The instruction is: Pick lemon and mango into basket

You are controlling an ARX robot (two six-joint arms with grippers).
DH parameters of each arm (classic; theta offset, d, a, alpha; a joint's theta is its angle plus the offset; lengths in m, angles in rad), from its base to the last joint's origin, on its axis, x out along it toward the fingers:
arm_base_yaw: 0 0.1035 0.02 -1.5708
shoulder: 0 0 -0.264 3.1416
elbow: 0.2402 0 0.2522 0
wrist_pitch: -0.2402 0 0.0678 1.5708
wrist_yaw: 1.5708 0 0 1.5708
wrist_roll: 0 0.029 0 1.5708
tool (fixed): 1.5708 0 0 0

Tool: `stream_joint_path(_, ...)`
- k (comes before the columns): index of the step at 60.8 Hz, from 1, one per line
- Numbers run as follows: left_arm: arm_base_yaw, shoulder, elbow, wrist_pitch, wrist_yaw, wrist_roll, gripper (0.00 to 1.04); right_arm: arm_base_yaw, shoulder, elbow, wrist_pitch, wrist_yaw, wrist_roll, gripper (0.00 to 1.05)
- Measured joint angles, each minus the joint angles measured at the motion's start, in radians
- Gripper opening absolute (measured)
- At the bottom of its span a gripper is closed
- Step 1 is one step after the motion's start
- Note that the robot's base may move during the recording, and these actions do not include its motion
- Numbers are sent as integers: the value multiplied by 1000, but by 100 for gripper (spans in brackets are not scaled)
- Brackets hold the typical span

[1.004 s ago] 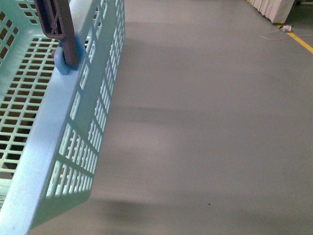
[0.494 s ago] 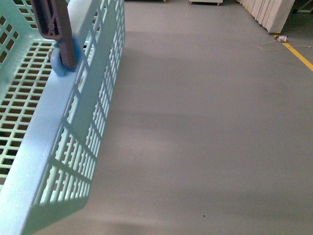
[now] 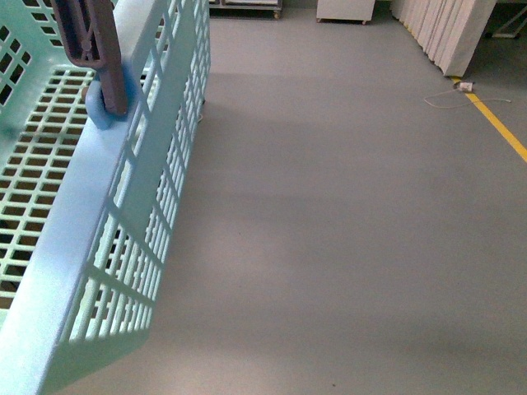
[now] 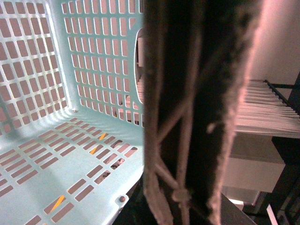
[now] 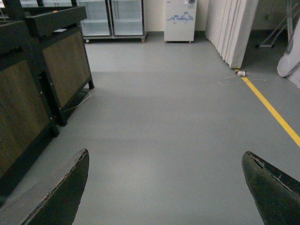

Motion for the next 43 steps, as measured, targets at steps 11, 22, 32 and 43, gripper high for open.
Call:
stream_joint_path(11,0,0,0,0,0,0,6,0,0,0,0,0,0,96)
stream_joint_path(22,0,0,0,0,0,0,6,0,0,0,0,0,0,96)
stream_joint_path(32,0,0,0,0,0,0,6,0,0,0,0,0,0,96)
stream_joint_path(43,0,0,0,0,0,0,6,0,0,0,0,0,0,96)
